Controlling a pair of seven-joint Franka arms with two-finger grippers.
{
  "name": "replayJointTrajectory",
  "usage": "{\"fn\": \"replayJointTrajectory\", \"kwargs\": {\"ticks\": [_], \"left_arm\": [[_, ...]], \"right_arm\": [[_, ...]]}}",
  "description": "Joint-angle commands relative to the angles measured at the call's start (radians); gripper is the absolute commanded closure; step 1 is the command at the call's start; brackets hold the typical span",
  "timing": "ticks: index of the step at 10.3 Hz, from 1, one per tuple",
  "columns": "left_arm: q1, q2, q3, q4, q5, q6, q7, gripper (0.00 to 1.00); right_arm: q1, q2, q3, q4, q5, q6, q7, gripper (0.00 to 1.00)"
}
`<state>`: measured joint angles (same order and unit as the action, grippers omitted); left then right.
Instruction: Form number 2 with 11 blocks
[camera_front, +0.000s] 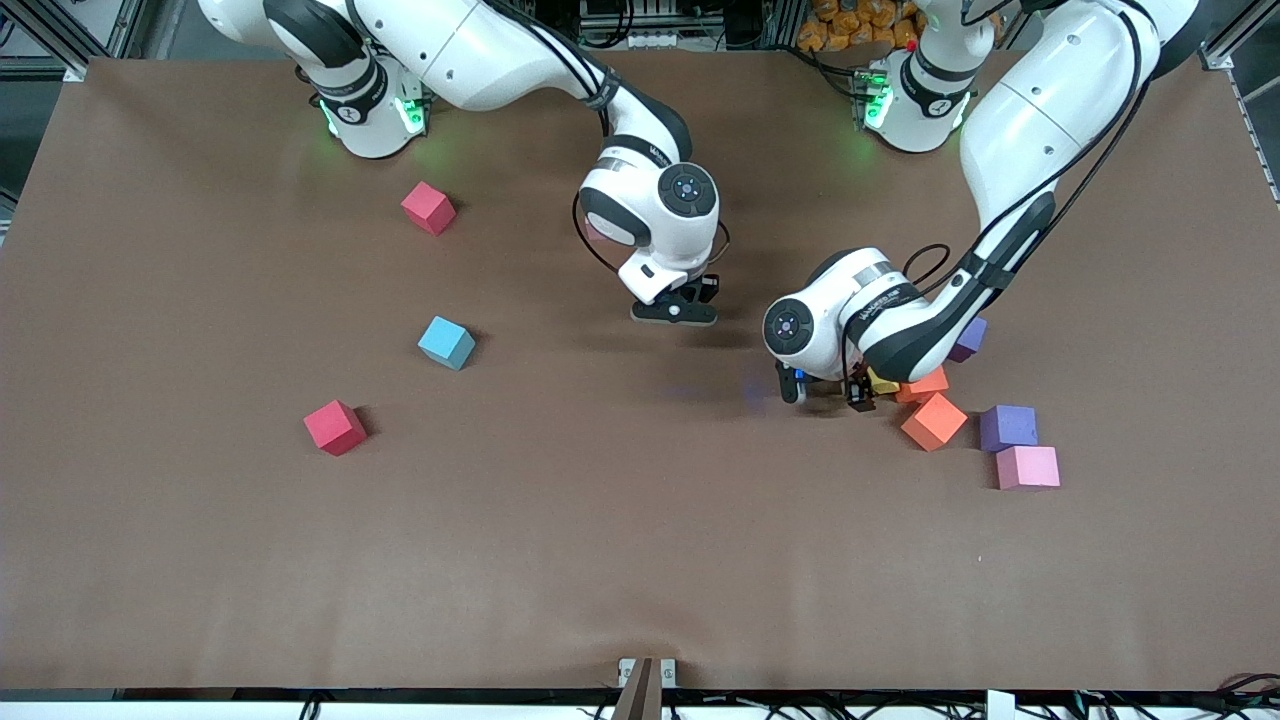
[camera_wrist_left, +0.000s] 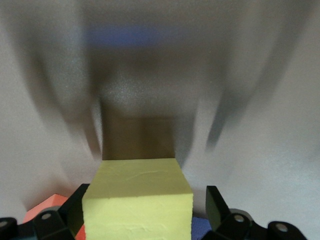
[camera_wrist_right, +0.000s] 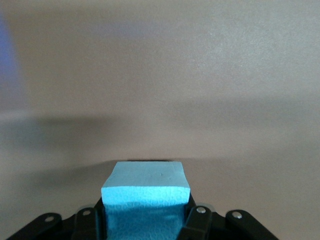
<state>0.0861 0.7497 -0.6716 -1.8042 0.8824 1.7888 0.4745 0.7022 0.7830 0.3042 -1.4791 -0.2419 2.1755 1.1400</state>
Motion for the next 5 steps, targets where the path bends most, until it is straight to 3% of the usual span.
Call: {"fn": "replayJointTrajectory", "kwargs": {"ticks": [1,5], "left_arm": [[0.006,0.000,-0.005,-0.006,0.033,0.006,-0.016,0.00],[0.015,-0.003,-0.005,-0.015,0.033,0.004,-0.013,0.00]], "right_arm": [[-0.004,-0.037,0.009,-0.062,-0.025,0.035,0.021,1.00],[0.003,-0.045,0.010,-0.101,-0.025,0.075,0.023,1.00]]}}
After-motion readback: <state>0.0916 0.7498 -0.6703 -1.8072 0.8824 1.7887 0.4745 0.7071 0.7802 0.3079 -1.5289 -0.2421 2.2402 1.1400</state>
